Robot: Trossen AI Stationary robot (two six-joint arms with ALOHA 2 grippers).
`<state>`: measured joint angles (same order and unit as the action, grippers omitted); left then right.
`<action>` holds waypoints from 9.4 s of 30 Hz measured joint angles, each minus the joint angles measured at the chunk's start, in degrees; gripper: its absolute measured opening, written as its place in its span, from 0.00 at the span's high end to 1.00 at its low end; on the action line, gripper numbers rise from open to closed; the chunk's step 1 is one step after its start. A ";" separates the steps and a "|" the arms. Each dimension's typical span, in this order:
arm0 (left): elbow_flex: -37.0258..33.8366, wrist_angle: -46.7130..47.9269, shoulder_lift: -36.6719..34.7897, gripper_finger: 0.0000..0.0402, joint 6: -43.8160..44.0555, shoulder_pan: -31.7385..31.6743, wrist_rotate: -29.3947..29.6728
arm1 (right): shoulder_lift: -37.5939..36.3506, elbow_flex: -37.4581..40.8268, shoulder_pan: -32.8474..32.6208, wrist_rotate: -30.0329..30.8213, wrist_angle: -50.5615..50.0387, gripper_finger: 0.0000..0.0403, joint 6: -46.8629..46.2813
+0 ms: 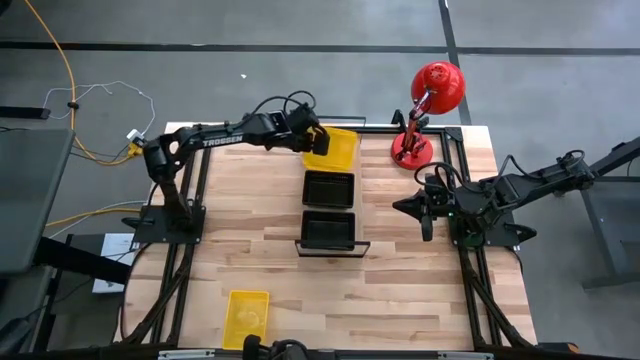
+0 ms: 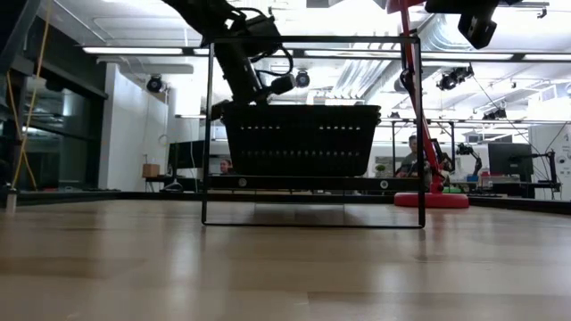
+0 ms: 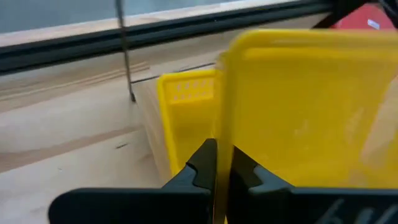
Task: Stack baskets on shelf by color
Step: Stack the yellow bin on top of the yellow bin on the shelf, then stack the yellow bin on top of the yellow bins on the shelf
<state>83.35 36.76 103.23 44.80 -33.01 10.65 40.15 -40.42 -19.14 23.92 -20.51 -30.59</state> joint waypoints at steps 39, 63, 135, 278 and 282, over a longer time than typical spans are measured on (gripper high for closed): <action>0.00 1.98 -7.30 0.52 -13.57 -1.45 -0.01 | 0.00 0.00 0.01 1.29 0.20 1.00 -1.00; -14.95 -12.76 -4.73 1.00 1.45 -1.41 0.30 | 0.00 0.00 0.00 1.49 0.22 1.00 -1.97; -42.25 -31.59 -62.30 1.00 -26.01 35.16 14.01 | -0.01 0.02 0.02 4.13 6.69 1.00 -4.11; -40.11 -8.03 -37.79 0.55 -24.33 61.81 -9.87 | 1.45 0.00 -0.02 -5.50 11.26 1.00 21.52; -40.11 -11.42 -31.72 0.55 -17.02 67.65 -5.84 | 1.45 0.00 -0.04 -5.90 10.18 1.00 21.55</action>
<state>43.24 25.34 71.50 27.78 34.64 4.81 41.60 -40.42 -19.18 18.02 -10.34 -9.04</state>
